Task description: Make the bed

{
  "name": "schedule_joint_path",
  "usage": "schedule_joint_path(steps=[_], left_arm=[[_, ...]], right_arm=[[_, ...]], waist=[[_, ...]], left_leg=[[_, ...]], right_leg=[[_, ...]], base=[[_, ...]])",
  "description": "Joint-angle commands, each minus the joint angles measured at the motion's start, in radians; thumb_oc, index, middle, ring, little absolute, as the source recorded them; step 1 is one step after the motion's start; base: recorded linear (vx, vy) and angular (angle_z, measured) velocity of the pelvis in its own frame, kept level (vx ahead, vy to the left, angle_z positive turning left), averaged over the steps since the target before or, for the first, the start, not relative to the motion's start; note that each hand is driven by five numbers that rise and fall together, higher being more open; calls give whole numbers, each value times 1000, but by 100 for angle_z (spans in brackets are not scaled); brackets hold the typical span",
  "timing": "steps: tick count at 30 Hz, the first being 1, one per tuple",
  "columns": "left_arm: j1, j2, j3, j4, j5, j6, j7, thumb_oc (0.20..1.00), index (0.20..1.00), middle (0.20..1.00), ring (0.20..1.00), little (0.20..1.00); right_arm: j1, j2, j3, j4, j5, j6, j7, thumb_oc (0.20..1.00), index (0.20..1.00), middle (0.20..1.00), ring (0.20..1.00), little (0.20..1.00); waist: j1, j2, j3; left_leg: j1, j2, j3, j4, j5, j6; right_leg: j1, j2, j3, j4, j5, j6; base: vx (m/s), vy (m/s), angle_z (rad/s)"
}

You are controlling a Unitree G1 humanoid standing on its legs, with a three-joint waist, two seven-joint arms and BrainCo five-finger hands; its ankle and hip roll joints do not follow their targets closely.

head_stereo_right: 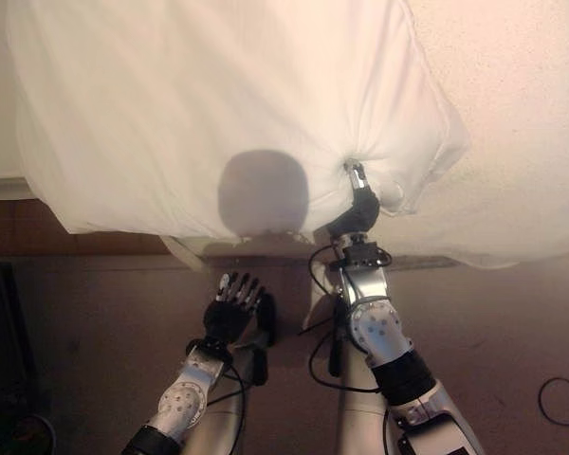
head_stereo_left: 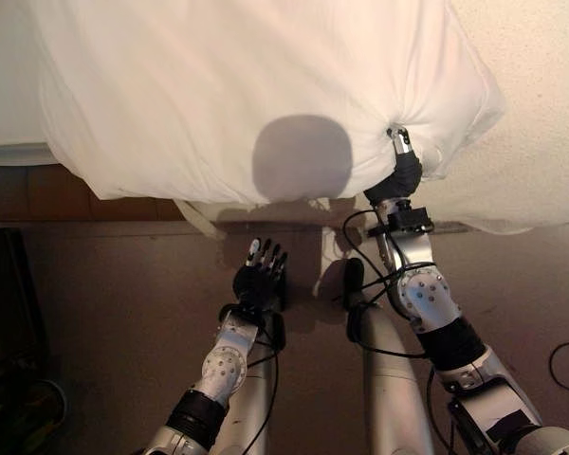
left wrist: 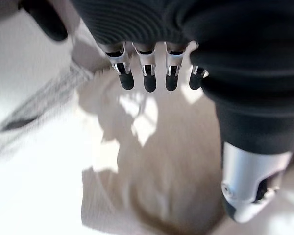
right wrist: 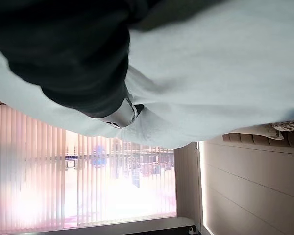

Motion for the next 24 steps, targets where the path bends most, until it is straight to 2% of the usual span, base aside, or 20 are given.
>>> schedule_joint_path(steps=[1,2,3,4,5,6,9,24], left_arm=[[-35,-25,22,-75,-36,-52,-69,1000,1000,1000,1000,1000],[-36,-25,23,-75,-36,-52,-69,1000,1000,1000,1000,1000],[-70,-40,37,-78,-50,-79,-71,1000,1000,1000,1000,1000],[-89,-45,46,-82,-51,-92,-73,1000,1000,1000,1000,1000],[-88,-45,46,-81,-52,-92,-73,1000,1000,1000,1000,1000],[-108,-48,55,-83,-56,-105,-74,1000,1000,1000,1000,1000],[-169,-48,88,-97,-43,-158,-68,1000,1000,1000,1000,1000],[-273,-34,219,-109,-68,-241,-86,1000,1000,1000,1000,1000]], right_arm=[[57,33,38,-166,5,13,141,200,200,200,200,200],[57,32,38,-166,5,13,141,200,200,200,200,200],[57,38,39,-159,7,8,139,200,200,200,200,200],[59,41,37,-154,7,8,139,200,200,200,200,200],[60,42,37,-153,7,8,139,200,200,200,200,200],[59,48,39,-150,10,8,139,200,200,200,200,200],[62,51,46,-140,11,0,135,200,200,200,200,200],[89,57,32,-128,9,-9,122,200,200,200,200,200]], waist=[[-30,-19,-93],[-30,-19,-93],[-33,-26,-97],[-35,-29,-99],[-34,-28,-101],[-38,-32,-102],[-41,-39,-110],[-48,-48,-140]], left_leg=[[-46,-25,4,9,-45,22],[-46,-25,4,9,-45,22],[-62,-25,8,7,-22,27],[-63,-24,8,8,-23,27],[-49,-24,4,9,-46,22],[-67,-24,10,10,-24,27],[-66,-23,12,6,-23,26],[-84,-17,9,24,-28,22]], right_leg=[[-22,7,13,-59,34,95],[-22,7,13,-58,34,95],[-38,7,13,-61,57,90],[-40,7,13,-60,56,90],[-28,9,15,-55,34,95],[-44,8,15,-59,57,89],[-48,12,22,-59,58,91],[-63,20,22,-50,52,85]], base=[[0,0,0],[-65,-11,-1],[-63,-6,-4],[2,-6,-5],[2,0,-5],[0,0,0],[-21,1,-1],[0,-2,-1]])
